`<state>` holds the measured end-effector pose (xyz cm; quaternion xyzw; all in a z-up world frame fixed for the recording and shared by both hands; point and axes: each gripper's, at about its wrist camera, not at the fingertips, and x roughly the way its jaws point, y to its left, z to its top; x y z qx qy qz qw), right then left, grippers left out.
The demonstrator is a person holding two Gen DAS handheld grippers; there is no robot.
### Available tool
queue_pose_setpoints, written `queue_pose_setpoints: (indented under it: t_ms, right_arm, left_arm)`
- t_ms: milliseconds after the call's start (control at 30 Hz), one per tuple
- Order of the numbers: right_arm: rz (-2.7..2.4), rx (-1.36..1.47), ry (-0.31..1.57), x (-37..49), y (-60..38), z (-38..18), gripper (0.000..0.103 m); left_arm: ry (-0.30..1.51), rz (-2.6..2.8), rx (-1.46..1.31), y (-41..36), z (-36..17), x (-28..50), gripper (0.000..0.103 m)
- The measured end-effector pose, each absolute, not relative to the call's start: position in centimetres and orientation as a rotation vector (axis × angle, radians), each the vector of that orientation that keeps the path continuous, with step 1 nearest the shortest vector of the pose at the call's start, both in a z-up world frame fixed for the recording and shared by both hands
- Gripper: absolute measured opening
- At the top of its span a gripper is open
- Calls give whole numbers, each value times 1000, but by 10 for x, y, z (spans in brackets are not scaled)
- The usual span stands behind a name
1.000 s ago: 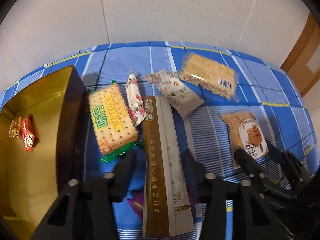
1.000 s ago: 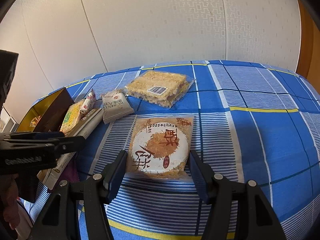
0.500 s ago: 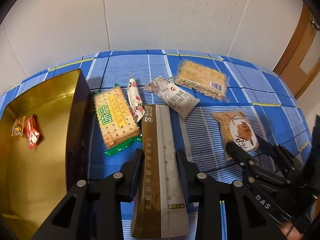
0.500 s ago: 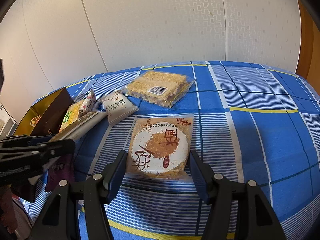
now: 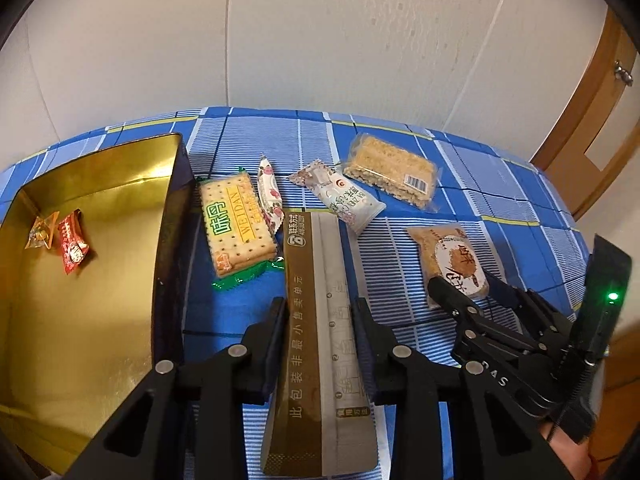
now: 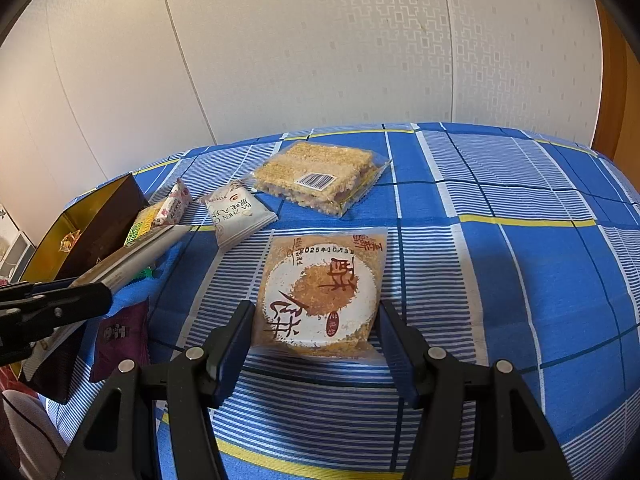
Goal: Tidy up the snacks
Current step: 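Carry the stick pack into the gold tray and open the left gripper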
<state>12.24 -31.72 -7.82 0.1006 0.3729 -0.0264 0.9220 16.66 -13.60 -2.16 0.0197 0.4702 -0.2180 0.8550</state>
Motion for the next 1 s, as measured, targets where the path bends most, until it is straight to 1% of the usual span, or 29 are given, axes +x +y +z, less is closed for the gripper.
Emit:
queue_pose_setpoints:
  t_ms: [467,1000]
  right_arm:
    - [-55,203,764,122,-318,-78,62]
    - [-54,201,763,121,-317,-78,62]
  left_arm:
    - [933,-443,-19,-100,2,159,33]
    - [910,-266,-106,8,7,188,33]
